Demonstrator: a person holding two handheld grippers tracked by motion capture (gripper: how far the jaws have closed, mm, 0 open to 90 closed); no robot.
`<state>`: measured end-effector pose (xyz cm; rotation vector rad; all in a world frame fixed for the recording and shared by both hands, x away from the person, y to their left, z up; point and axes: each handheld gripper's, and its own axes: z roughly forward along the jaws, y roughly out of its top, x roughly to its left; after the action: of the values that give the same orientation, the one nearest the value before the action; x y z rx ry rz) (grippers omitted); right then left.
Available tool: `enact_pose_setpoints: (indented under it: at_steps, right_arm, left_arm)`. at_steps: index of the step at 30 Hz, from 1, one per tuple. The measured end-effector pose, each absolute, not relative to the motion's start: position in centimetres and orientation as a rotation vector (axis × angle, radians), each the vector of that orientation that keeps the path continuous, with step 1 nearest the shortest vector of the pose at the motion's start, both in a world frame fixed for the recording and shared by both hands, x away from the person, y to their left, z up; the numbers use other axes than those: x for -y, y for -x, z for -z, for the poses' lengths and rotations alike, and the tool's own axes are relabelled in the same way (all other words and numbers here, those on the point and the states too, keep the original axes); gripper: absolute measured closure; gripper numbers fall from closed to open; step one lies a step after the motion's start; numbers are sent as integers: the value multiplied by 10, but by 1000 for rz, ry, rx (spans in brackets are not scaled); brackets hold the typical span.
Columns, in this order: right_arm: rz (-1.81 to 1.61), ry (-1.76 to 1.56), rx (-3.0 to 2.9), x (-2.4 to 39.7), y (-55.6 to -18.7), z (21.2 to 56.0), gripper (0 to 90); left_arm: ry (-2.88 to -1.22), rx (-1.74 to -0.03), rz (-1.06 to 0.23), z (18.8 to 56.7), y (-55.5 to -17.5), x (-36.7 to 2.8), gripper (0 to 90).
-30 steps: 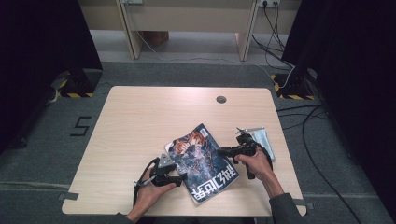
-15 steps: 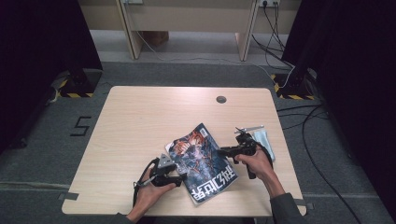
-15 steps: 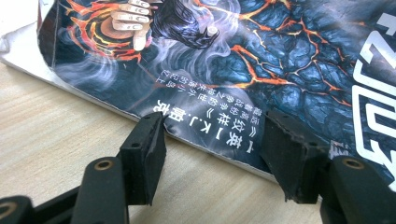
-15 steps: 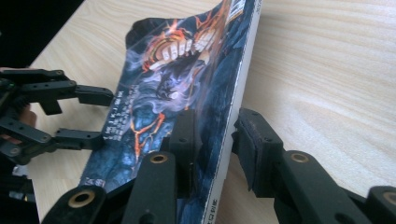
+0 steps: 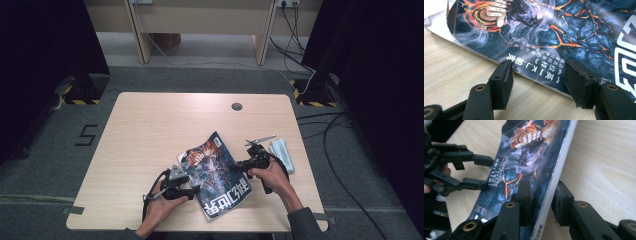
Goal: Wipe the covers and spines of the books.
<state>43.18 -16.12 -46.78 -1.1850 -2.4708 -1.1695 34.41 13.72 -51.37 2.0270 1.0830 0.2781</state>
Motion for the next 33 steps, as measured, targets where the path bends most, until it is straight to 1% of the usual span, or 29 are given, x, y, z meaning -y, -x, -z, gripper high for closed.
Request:
enact_pose_setpoints:
  at_steps: [11, 20, 26, 28, 33]
  right_arm:
    - [1145, 1201, 2529, 168, -434, 465, 685]
    - [1161, 1180, 2541, 173, -434, 466, 744]
    - [1159, 1102, 2618, 167, -430, 461, 781]
    - [1157, 1087, 2629, 166, -430, 460, 784]
    - [1149, 1003, 2666, 163, -426, 457, 792]
  left_arm:
    - [-2023, -1084, -278, 514, -344, -137, 403]
    - [-2025, -1084, -274, 514, -343, -138, 409]
    - [-2024, -1073, -236, 510, -342, -142, 412]
    - [-2007, -1076, -254, 505, -342, -144, 394]
    - [-1959, -1087, -351, 495, -346, -153, 352]
